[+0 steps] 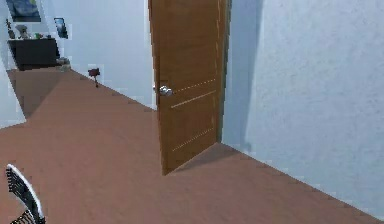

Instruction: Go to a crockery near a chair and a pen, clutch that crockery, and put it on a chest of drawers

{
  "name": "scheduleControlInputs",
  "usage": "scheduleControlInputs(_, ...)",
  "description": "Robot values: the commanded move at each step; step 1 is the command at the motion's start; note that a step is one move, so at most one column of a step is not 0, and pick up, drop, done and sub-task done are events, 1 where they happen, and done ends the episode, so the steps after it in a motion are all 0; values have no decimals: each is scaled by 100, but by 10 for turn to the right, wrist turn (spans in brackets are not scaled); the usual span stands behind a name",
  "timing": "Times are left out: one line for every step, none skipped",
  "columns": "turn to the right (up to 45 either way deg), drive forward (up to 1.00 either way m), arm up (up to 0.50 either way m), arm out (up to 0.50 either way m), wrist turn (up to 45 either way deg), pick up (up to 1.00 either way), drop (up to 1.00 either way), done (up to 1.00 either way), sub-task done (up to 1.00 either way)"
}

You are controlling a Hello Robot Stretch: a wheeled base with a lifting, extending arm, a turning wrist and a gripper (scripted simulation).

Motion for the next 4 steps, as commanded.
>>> scheduleControlInputs(-150,0,0,0,0,0,0,0,0)
scheduleControlInputs(0,75,0,0,0,0,0,0,0)
scheduleControlInputs(-300,0,0,0,0,0,0,0,0)
scheduleControlInputs(0,100,0,0,0,0,0,0,0)
